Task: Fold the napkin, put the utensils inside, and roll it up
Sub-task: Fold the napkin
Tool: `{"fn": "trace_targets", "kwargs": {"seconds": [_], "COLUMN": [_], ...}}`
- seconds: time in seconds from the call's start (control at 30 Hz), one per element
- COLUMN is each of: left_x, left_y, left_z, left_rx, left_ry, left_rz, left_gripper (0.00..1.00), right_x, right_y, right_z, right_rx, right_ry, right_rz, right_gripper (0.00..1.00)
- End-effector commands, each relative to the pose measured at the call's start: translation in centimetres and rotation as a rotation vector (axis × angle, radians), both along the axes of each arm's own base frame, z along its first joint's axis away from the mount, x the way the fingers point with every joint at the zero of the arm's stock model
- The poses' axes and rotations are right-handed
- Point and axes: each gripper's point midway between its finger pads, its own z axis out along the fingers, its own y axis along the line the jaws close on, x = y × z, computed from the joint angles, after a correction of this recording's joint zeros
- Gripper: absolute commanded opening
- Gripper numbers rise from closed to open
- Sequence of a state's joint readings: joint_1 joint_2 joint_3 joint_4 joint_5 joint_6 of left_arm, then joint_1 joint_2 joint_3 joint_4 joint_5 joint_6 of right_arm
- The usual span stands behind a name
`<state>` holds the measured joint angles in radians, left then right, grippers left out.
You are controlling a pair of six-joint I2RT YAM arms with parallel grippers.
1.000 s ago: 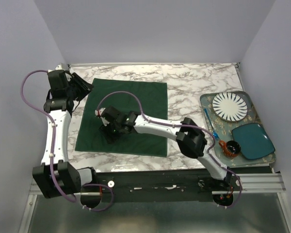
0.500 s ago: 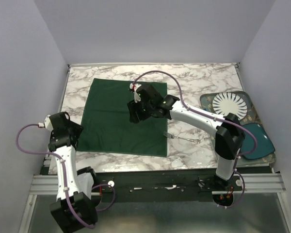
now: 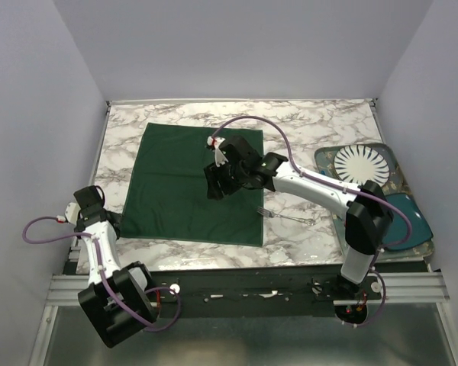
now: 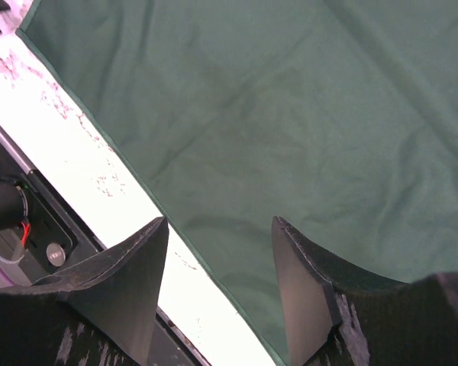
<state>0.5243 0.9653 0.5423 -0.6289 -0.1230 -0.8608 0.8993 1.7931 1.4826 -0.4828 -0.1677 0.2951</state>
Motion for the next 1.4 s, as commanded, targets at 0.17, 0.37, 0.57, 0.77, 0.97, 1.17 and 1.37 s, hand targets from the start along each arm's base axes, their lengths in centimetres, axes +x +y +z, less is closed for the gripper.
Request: {"fn": "trace_targets", "kwargs": {"seconds": [0.17, 0.37, 0.57, 0.77, 0.97, 1.17, 1.37], "left_x": [-1.1, -1.2, -1.2, -1.5, -1.7, -1.7, -0.8], "left_y": [1.5, 1.2, 1.3, 1.1, 0.8, 0.6, 1.4], "left_z": [-0.3, -2.0, -2.9, -4.4, -5.4, -5.1, -2.7], "left_rx": [0.067, 0.035, 0.039, 0.016, -0.014, -0.005, 0.051], "left_ry": [0.005, 0.041, 0.052, 0.094, 0.134, 0.113, 0.024], "left_rz": [0.093, 0.089, 0.085, 0.08, 0.065, 0.051, 0.072], "left_gripper": [0.47, 0.46, 0.44, 0.45, 0.29, 0.03, 0.0], "right_x": [0.4, 0.6, 0.7, 0.7, 0.8, 0.7, 0.5], "right_y": [-0.5, -0.6, -0.7, -0.8, -0.8, -1.3, -1.6], "right_z": [1.3, 1.7, 1.8, 1.5, 2.2, 1.9, 1.8], "right_rx": [0.027, 0.036, 0.038, 0.032, 0.047, 0.043, 0.044], "right_ry": [-0.017, -0.023, -0.024, -0.021, -0.04, -0.058, -0.056], "right_rz": [0.014, 0.009, 0.007, 0.006, 0.005, 0.006, 0.016], "right_gripper": [0.65, 0.65, 0.65, 0.65, 0.64, 0.64, 0.64]}}
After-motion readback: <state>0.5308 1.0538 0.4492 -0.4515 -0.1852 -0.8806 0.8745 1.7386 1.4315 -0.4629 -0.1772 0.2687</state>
